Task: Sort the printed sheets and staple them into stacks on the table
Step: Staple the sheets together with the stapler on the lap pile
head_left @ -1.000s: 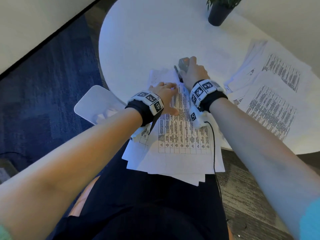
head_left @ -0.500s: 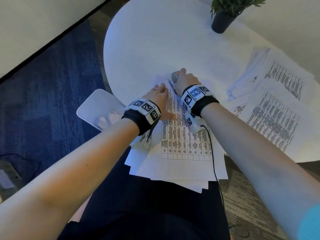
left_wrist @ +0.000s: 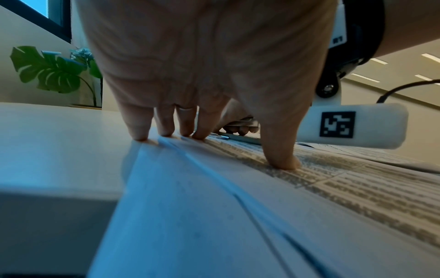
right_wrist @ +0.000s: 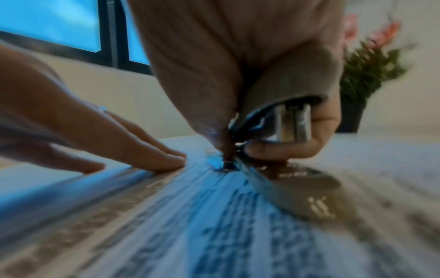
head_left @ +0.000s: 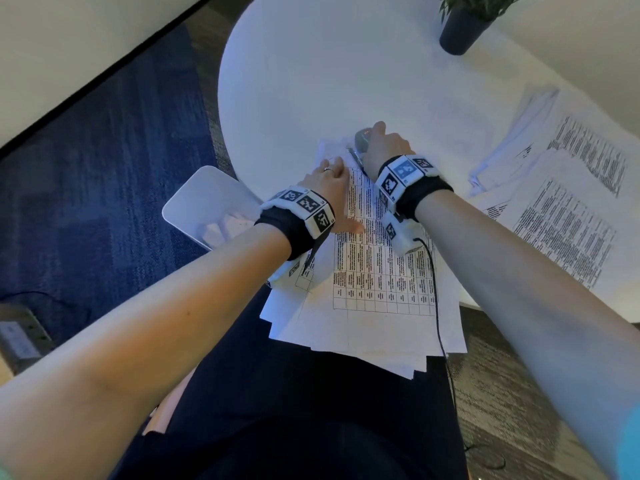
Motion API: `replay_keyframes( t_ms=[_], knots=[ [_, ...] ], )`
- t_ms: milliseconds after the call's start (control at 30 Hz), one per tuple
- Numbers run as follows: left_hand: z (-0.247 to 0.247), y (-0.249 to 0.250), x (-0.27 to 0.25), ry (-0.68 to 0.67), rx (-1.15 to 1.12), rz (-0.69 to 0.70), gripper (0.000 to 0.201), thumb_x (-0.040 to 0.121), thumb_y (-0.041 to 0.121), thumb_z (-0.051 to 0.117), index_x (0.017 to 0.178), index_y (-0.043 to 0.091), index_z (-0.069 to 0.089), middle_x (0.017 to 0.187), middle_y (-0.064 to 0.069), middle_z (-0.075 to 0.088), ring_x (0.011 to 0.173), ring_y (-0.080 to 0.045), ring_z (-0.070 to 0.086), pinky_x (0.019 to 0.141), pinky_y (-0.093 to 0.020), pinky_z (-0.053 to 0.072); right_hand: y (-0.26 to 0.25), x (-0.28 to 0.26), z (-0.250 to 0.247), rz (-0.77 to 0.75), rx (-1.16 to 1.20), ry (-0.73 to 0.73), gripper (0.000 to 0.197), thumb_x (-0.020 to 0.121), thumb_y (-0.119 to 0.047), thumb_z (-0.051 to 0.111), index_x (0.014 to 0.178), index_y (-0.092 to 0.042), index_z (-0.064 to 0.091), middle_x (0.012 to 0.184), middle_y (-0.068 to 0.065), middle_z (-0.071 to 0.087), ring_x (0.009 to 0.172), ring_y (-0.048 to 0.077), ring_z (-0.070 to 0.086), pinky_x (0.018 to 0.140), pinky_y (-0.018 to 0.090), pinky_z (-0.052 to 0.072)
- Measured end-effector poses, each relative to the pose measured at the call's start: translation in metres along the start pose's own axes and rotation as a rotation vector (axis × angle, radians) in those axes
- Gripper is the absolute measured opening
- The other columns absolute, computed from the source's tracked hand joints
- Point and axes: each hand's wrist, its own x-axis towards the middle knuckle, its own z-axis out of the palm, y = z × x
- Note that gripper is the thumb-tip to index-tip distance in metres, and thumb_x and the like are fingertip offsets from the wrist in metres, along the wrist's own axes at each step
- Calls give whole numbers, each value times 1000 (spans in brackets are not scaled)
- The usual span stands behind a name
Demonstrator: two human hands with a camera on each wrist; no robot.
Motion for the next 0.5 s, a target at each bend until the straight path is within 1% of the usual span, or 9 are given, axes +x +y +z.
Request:
replay_keyframes(
  t_ms=[67, 100, 167, 267, 300, 367, 433, 500],
  knots=[
    [-1, 0, 0, 3, 5, 1, 117, 70, 69, 64, 151, 6, 8, 159, -12, 0, 146, -31, 8, 117, -44, 21, -5, 2, 1, 72, 59, -22, 43, 94, -16, 52, 130, 1, 34, 127, 22, 52, 115, 37, 53, 83, 40, 45],
    [-1, 0, 1, 8, 5, 4, 116, 70, 68, 65, 151, 6, 9, 159, -12, 2, 146, -31, 9, 117, -44, 21, -6, 3, 1, 84, 74, -23, 44, 94, -18, 51, 130, 1, 35, 129, 21, 51, 117, 37, 52, 84, 39, 44],
    [-2, 0, 0, 14, 0, 6, 116, 70, 68, 65, 151, 6, 9, 159, -11, 2, 146, -31, 8, 116, -44, 21, -5, 4, 2, 43, 51, 10, 40, 96, -19, 48, 129, -1, 36, 124, 21, 54, 112, 37, 54, 77, 39, 42],
    [-1, 0, 0, 12, -5, 1, 115, 71, 67, 65, 151, 7, 10, 159, -10, 2, 146, -30, 10, 115, -44, 23, 1, 8, 2, -65, -50, 69, 36, 96, -22, 47, 127, -6, 36, 113, 19, 60, 99, 37, 59, 67, 37, 38],
    [0, -1, 1, 10, -4, 1, 115, 71, 67, 65, 151, 7, 9, 159, -10, 2, 146, -30, 9, 115, -44, 22, 2, 9, 2, -85, -71, 78, 36, 96, -23, 47, 126, -7, 36, 111, 19, 61, 97, 36, 59, 66, 37, 37],
    [-1, 1, -1, 15, 7, 4, 114, 71, 66, 65, 151, 7, 10, 159, -10, 4, 145, -30, 11, 114, -44, 23, 2, 10, 3, -80, -76, 78, 37, 96, -24, 48, 127, -7, 36, 112, 19, 61, 98, 36, 59, 67, 37, 38],
    [-5, 3, -2, 24, 37, 19, 108, 71, 66, 66, 148, 5, 20, 156, -11, 14, 141, -30, 20, 112, -43, 25, 1, 10, 3, -25, -28, 46, 40, 95, -23, 49, 129, -6, 36, 117, 20, 57, 104, 37, 57, 73, 40, 42],
    [-10, 3, -1, 34, 58, 7, 102, 68, 67, 68, 142, 7, 31, 150, -9, 27, 132, -30, 28, 106, -45, 31, 1, 9, 4, 11, 25, 32, 40, 96, -24, 49, 129, -5, 36, 121, 19, 56, 107, 37, 56, 77, 41, 44]
  ],
)
